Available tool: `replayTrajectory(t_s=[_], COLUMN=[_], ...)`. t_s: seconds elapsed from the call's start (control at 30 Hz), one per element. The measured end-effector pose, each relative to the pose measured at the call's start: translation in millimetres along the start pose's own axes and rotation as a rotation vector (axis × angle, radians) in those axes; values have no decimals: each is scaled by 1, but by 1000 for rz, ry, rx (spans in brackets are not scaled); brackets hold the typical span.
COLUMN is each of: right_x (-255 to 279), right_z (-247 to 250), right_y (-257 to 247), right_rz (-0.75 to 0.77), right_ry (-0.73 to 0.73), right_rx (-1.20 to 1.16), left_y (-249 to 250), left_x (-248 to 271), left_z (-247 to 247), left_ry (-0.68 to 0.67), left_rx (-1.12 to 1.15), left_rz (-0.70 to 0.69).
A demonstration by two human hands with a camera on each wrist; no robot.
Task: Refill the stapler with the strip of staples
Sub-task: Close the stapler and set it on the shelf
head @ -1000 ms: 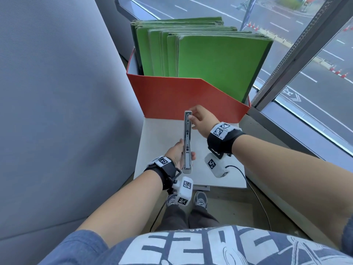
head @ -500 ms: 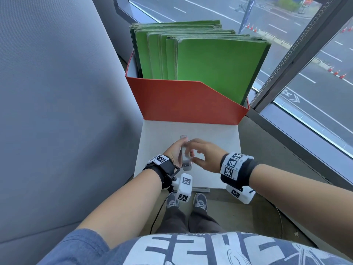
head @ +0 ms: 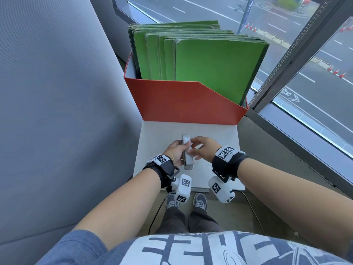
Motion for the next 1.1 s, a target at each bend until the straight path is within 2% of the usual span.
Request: replayTrajectory(t_s=[0.27,0.47,0.53,0.67,0.83,0.93,1.1], right_x=[-1,-8,-11,-19,-45,-64,-98], right_z=[-13,-23,-27,-35,-48,-54,-75], right_y=[-1,-9,-14,-30,-60,-76,-89], right_rz=[-1,-71,-94,-103,-93,-82,-119], right_ry=[3,-54,-57,-39,-5,37,34], right_rx=[-15,-244,-302,-368,-261,-169,-183], left_y=[-2,13,21,39,77,97,117], left_x=[1,8,10,9,7,-2,-17], left_z=[8,11,15,30,51,67,85], left_ry=[20,71,91,152,229,285,336], left_rx=[-27,-26,-96,-403,-631,-730,-827], left_rz=[12,-24,-57,-140,-215,-218,-209])
Point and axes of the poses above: each hand's wrist, its own x-axis away from the middle knuckle, its own z-axis out of the back of the hand, y = z × x, the point moved 6 cm from there along -x, towards the middle knuckle, and after that the axes turned 9 degrees about x, right-handed, at the moved point
